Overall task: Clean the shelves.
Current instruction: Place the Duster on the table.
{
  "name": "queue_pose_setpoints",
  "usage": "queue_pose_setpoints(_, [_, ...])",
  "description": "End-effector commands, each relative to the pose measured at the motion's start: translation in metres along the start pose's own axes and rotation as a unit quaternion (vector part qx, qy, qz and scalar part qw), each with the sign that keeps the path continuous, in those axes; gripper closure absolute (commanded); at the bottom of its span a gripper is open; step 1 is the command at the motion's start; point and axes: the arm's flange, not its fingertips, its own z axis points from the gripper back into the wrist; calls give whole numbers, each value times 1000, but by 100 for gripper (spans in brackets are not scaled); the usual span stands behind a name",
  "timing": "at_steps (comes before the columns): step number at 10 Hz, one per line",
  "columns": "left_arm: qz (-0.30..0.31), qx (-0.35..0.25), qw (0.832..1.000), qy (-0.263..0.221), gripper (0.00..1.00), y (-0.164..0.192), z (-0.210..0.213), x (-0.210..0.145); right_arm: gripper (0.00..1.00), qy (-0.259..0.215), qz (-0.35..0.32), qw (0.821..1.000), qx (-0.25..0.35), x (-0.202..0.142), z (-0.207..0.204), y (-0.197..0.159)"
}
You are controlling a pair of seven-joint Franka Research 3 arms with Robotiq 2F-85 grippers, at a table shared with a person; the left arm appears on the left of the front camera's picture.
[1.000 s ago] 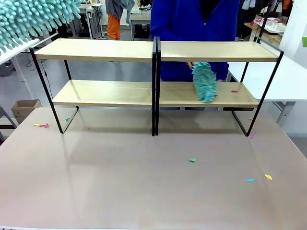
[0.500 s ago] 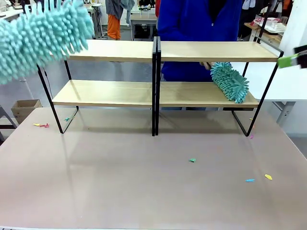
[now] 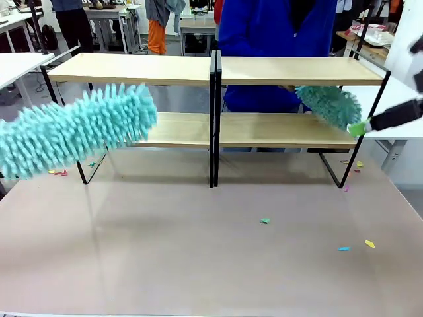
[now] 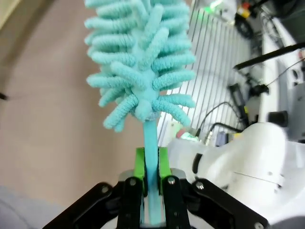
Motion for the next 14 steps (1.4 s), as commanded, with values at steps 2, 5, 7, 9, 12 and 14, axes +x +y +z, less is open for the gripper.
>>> queue_pose_setpoints(2, [-25,-21,991,129,87,49,-46,14,0,61,-138,988,18,-76,-32,-28])
queue_pose_setpoints(5, [-44,-26,978,201,87,87,-84,56,0,58,-95,994,14,-29,-20,-36])
queue_pose_setpoints(7, [-45,-41,977,205,87,94,-99,73,0,58,-95,994,14,-29,-20,-36])
queue_pose_setpoints(9, [-40,-50,977,202,87,95,-103,76,0,58,-95,994,14,-29,-20,-36])
queue_pose_setpoints(12, [-27,-32,977,208,26,97,-99,77,0,58,-95,994,14,-29,-20,-36])
queue_pose_setpoints(14, [38,116,986,115,0,92,-62,68,0,58,-95,994,14,-29,-20,-36])
